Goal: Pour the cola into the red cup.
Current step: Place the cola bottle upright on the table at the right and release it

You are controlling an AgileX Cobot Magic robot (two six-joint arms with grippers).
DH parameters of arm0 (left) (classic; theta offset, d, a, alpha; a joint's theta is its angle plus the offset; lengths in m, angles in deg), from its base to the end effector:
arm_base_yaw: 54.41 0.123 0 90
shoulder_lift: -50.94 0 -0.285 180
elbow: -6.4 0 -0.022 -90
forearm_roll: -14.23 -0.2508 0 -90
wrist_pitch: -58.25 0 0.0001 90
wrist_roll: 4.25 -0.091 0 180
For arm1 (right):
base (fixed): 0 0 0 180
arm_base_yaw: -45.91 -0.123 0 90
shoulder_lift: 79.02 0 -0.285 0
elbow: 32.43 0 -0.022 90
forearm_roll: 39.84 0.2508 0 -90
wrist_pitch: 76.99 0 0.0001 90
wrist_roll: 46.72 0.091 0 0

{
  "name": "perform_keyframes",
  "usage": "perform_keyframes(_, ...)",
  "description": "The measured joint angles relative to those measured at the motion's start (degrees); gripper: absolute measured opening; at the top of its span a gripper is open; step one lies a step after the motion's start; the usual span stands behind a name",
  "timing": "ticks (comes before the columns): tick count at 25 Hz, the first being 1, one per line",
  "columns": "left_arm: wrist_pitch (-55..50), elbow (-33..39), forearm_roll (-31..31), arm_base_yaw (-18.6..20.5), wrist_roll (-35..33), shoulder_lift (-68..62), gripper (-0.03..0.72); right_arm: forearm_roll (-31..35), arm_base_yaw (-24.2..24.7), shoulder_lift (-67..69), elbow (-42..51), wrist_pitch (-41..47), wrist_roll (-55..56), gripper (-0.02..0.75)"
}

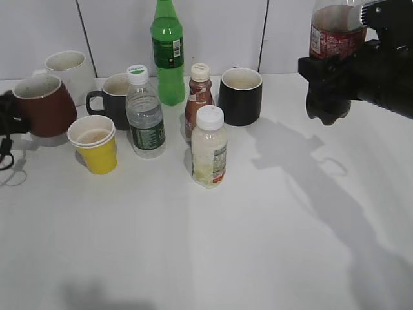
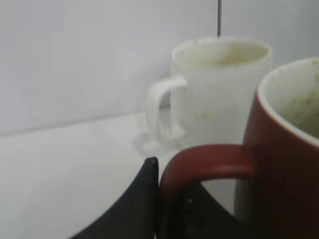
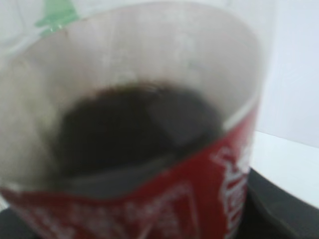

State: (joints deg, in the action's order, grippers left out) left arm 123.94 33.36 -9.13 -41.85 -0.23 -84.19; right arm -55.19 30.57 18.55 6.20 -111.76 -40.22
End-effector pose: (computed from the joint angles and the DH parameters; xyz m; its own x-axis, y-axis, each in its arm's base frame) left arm 0.3820 0.0514 0.0799 -0.1245 0.0731 -0.9895 0.1603 0.9857 0.0527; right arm 0.3000 0.0965 0.2203 -0.1622 -0.1553 -0.9745 -0.4237 0.9028 -0.0734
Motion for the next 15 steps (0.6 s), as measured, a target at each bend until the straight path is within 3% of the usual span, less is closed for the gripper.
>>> perform_keyframes(9,2.1,-0.6,0.1,0.0,-0.9,-4.9,0.046,0.0,0.0,0.0,0.0,-0.2,0.9,0.463)
perform_keyframes(15,3.3,-0.4,0.1,-0.1,-0.8,-4.9,0.156,-0.1,0.0,0.0,0.0,-0.2,1.3,0.463)
